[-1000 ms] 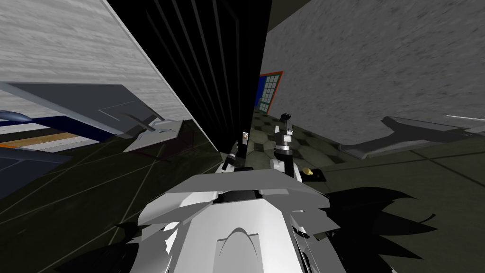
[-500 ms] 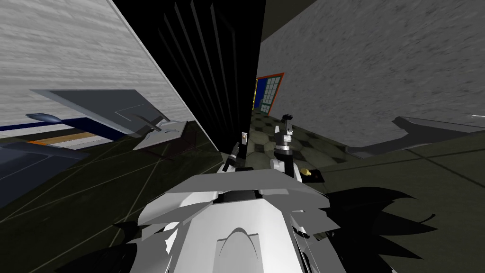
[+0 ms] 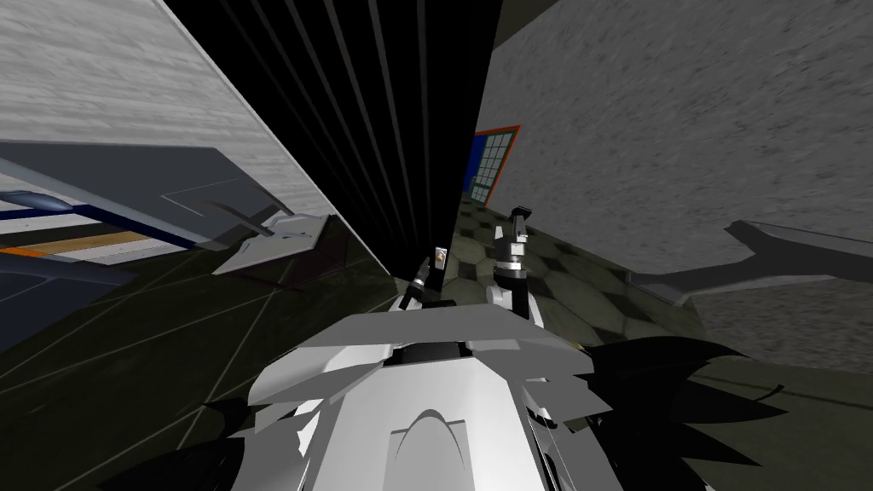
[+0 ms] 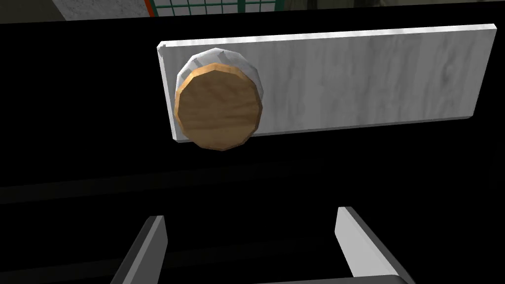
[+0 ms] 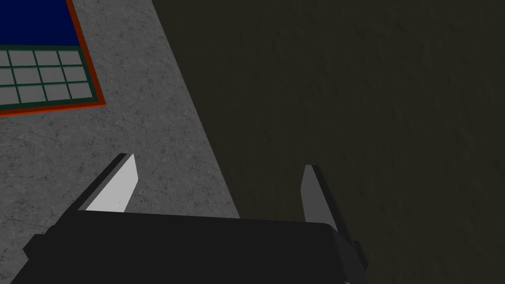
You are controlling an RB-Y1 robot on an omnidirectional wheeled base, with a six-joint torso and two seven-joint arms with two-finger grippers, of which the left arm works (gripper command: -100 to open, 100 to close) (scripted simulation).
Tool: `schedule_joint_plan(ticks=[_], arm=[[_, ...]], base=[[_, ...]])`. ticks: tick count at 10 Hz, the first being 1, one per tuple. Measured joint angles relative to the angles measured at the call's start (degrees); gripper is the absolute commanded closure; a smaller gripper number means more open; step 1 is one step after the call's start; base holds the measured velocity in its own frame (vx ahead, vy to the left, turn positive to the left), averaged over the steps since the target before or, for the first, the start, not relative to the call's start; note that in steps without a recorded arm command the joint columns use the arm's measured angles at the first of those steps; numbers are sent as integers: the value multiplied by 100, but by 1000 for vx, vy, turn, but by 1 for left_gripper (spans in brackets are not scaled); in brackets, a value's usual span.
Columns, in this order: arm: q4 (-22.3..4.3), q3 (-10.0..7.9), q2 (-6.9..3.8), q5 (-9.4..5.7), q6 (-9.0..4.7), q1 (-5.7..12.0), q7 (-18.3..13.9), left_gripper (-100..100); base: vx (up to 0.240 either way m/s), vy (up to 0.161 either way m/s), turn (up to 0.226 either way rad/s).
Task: Push the door open
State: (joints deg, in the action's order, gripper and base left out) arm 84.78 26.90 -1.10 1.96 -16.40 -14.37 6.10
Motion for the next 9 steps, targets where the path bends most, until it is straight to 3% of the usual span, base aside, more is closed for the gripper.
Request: schedule_joint_plan(ticks=[2, 3, 4, 9], arm=[[-42, 21, 137, -14, -7, 33, 4, -100], [-33, 42, 270, -2, 3, 18, 29, -100], [-31, 46, 286, 0, 7, 17, 37, 100], [-46, 64, 271, 3, 13, 11, 33, 100]], base=[[133, -170, 20], [54, -67, 9], [-8, 4, -2], [-12, 11, -6]])
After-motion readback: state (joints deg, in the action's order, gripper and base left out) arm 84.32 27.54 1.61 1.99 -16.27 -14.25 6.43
